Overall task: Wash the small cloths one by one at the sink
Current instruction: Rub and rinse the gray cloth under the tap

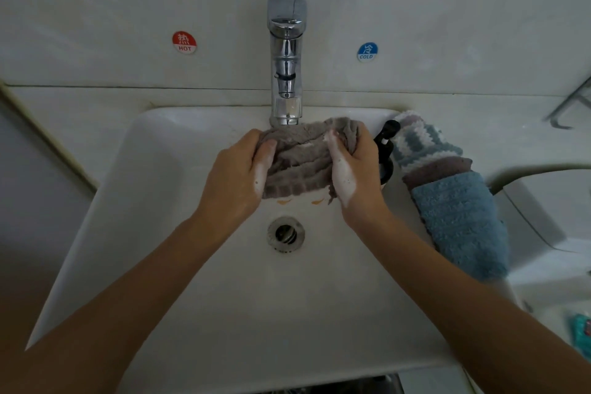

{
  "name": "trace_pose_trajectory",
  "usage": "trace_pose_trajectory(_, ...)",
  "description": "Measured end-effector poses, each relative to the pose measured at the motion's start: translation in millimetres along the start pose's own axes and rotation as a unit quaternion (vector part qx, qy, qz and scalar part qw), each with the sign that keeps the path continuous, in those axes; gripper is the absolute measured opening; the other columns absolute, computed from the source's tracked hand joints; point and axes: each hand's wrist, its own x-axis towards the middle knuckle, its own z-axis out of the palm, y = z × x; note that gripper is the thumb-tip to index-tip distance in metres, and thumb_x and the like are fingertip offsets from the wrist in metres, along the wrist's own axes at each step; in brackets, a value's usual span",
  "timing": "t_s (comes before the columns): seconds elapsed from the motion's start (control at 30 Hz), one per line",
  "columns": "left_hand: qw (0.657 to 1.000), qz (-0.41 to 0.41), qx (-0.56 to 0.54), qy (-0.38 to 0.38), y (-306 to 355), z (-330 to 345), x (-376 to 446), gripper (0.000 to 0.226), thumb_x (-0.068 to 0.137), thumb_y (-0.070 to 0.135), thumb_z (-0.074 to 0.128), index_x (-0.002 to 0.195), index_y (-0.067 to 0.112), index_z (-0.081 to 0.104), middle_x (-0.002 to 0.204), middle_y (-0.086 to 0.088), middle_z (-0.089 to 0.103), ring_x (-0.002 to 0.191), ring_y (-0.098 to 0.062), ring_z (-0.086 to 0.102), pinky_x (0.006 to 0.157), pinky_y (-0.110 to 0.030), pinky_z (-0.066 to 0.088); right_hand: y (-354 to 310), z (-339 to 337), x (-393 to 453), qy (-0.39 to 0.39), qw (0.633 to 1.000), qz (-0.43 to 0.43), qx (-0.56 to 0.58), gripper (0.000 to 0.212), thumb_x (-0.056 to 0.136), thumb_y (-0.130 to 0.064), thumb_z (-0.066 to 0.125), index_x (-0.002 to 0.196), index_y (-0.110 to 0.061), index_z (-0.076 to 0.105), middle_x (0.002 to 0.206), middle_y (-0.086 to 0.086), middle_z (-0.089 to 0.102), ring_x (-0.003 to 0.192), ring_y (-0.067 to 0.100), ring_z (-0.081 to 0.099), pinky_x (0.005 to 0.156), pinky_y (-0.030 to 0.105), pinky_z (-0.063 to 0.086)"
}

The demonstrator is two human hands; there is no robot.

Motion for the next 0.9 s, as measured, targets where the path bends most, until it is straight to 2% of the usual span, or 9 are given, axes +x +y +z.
trace_pose_trajectory(0.1, 1.000, -0.002, 0.017, 0.013, 7, 13, -7, 0.037, 0.102, 0.032, 0.036, 0.071, 0.016, 0.048, 0.063, -0.005, 0.054, 0.062, -0.016, 0.052, 0.053, -0.025, 0.036, 4, 7, -2, 0.028, 1.000, 0.005, 0.001, 0.022, 0.102, -0.016, 0.049, 0.088, 0.000, 0.055, 0.085, 0.011, 0.054, 0.082, 0.019, 0.054, 0.076, 0.036, 0.052)
trace_pose_trajectory(0.17, 0.999, -0.025, -0.014, 0.019, 15, 22, -10, 0.039, 0.103, 0.031, 0.036, 0.068, 0.020, 0.047, 0.061, 0.002, 0.054, 0.060, -0.010, 0.052, 0.053, -0.021, 0.035, 6, 12, -6, 0.030, 1.000, 0.005, 0.006, 0.025, 0.103, -0.021, 0.048, 0.084, -0.007, 0.056, 0.080, 0.006, 0.056, 0.080, 0.017, 0.057, 0.073, 0.031, 0.050)
trace_pose_trajectory(0.27, 0.990, -0.083, -0.105, 0.043, 29, 33, -11, 0.041, 0.104, 0.027, 0.039, 0.064, 0.029, 0.050, 0.054, 0.011, 0.055, 0.054, 0.000, 0.055, 0.053, -0.010, 0.036, 8, 23, -21, 0.015, 1.000, 0.014, 0.018, 0.029, 0.103, -0.026, 0.048, 0.076, -0.020, 0.058, 0.075, -0.001, 0.062, 0.079, 0.014, 0.064, 0.076, 0.034, 0.053)
trace_pose_trajectory(0.43, 0.976, -0.096, -0.153, 0.119, 40, 44, -21, 0.046, 0.102, 0.032, 0.043, 0.058, 0.024, 0.054, 0.047, 0.008, 0.054, 0.046, -0.005, 0.055, 0.048, -0.020, 0.042, 7, 26, -23, 0.016, 1.000, -0.013, 0.008, 0.040, 0.103, -0.019, 0.049, 0.063, -0.020, 0.045, 0.052, -0.014, 0.045, 0.051, -0.001, 0.045, 0.054, 0.020, 0.040)
trace_pose_trajectory(0.53, 0.980, -0.055, -0.165, 0.095, 52, 50, -37, 0.045, 0.096, 0.034, 0.046, 0.053, 0.022, 0.048, 0.045, 0.007, 0.050, 0.041, -0.006, 0.048, 0.045, -0.025, 0.039, 3, 15, -12, -0.018, 1.000, -0.005, -0.009, 0.029, 0.104, -0.023, 0.045, 0.076, -0.030, 0.048, 0.076, -0.015, 0.054, 0.064, -0.011, 0.057, 0.068, 0.013, 0.048)
trace_pose_trajectory(0.6, 0.978, -0.070, -0.163, 0.110, 48, 50, -27, 0.046, 0.098, 0.031, 0.047, 0.054, 0.018, 0.050, 0.046, 0.004, 0.051, 0.042, -0.010, 0.050, 0.045, -0.025, 0.039, 7, 15, -19, -0.027, 1.000, 0.011, -0.007, 0.027, 0.104, -0.024, 0.045, 0.078, -0.028, 0.052, 0.079, -0.007, 0.059, 0.079, 0.004, 0.062, 0.080, 0.031, 0.054)
trace_pose_trajectory(0.63, 0.976, -0.086, -0.155, 0.125, 42, 47, -17, 0.046, 0.099, 0.028, 0.047, 0.054, 0.016, 0.051, 0.048, 0.002, 0.052, 0.045, -0.013, 0.053, 0.046, -0.026, 0.040, 7, 18, -26, -0.032, 0.999, 0.025, 0.002, 0.030, 0.103, -0.024, 0.046, 0.074, -0.025, 0.054, 0.073, -0.005, 0.060, 0.078, 0.012, 0.062, 0.076, 0.035, 0.054)
trace_pose_trajectory(0.73, 0.971, -0.112, -0.141, 0.155, 29, 37, -5, 0.045, 0.101, 0.023, 0.047, 0.060, 0.007, 0.058, 0.054, -0.007, 0.059, 0.052, -0.019, 0.059, 0.049, -0.033, 0.045, 7, 26, -33, -0.048, 0.997, 0.050, 0.018, 0.038, 0.102, -0.022, 0.050, 0.064, -0.018, 0.053, 0.056, -0.003, 0.053, 0.061, 0.014, 0.056, 0.056, 0.028, 0.047)
trace_pose_trajectory(0.9, 0.977, -0.076, -0.157, 0.121, 40, 39, -27, 0.042, 0.099, 0.026, 0.046, 0.060, 0.016, 0.057, 0.052, 0.002, 0.058, 0.050, -0.014, 0.060, 0.047, -0.030, 0.047, -2, 27, -15, -0.072, 0.997, 0.036, 0.011, 0.030, 0.101, -0.010, 0.048, 0.071, -0.011, 0.043, 0.059, 0.001, 0.040, 0.046, 0.002, 0.044, 0.048, 0.019, 0.040)
